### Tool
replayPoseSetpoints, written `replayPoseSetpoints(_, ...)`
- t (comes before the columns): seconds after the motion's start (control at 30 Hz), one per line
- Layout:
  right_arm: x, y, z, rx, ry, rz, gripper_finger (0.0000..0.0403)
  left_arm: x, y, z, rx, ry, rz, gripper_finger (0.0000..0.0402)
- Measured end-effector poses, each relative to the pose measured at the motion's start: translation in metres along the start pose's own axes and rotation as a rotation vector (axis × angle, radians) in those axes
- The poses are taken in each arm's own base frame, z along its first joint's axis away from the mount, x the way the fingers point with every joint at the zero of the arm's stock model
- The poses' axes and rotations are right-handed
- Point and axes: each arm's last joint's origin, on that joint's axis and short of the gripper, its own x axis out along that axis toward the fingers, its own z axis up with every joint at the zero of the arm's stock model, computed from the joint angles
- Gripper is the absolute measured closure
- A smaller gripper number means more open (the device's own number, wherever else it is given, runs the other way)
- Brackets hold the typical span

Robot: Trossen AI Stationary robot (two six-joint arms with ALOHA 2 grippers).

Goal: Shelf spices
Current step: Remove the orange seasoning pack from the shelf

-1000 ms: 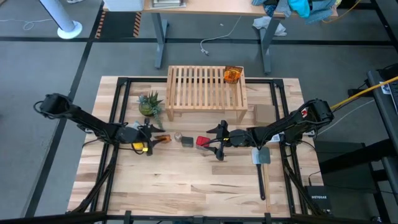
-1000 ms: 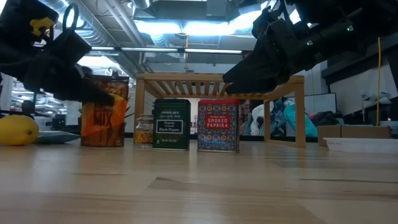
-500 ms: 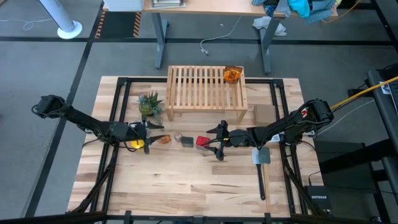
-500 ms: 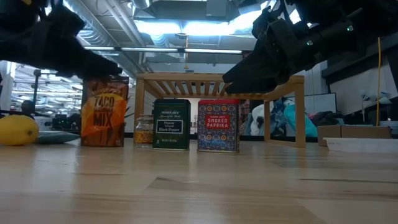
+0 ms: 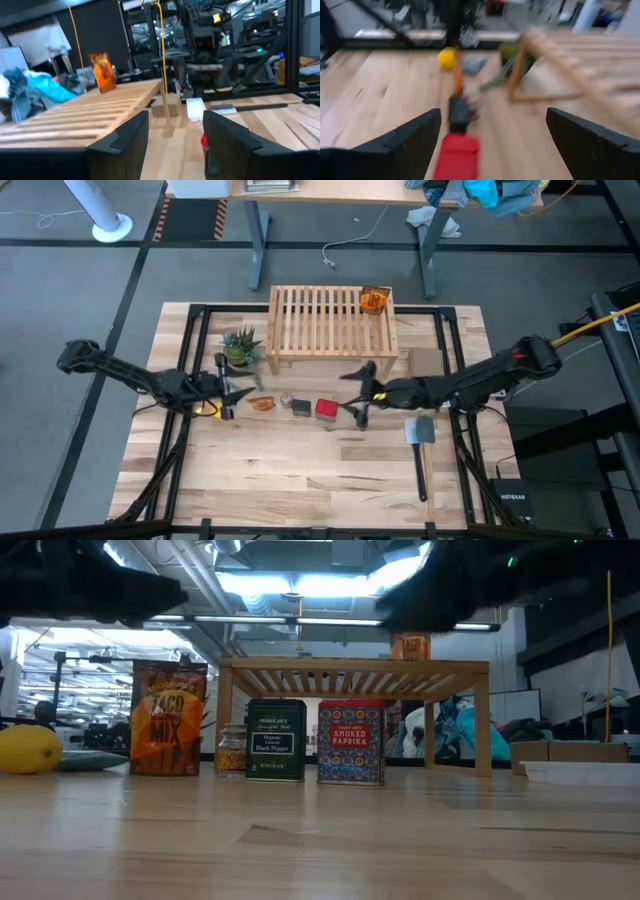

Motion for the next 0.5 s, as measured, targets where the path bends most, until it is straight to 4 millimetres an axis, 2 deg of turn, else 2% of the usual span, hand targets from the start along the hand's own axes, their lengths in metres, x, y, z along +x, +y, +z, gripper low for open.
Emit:
replayPoseSetpoints(0.23, -0.062, -0.031, 0.045, -0.064, -0.125, -0.232, 0.0036, -0.003, 0.001, -0.002, 0.005, 0.030, -0.006, 0.0219)
replayPoseSetpoints(0.37, -0.092, -0.047, 0.059, -0.080, -0.179, -0.404, 0.0036, -0.004, 0.000, -0.007, -0.003, 0.072, -0.015, 0.0219)
replayPoseSetpoints(0.5, -0.112, -0.056, 0.067, -0.068, -0.223, -0.495, 0.0036, -0.004, 0.000, -0.009, -0.016, 0.094, -0.019, 0.0219)
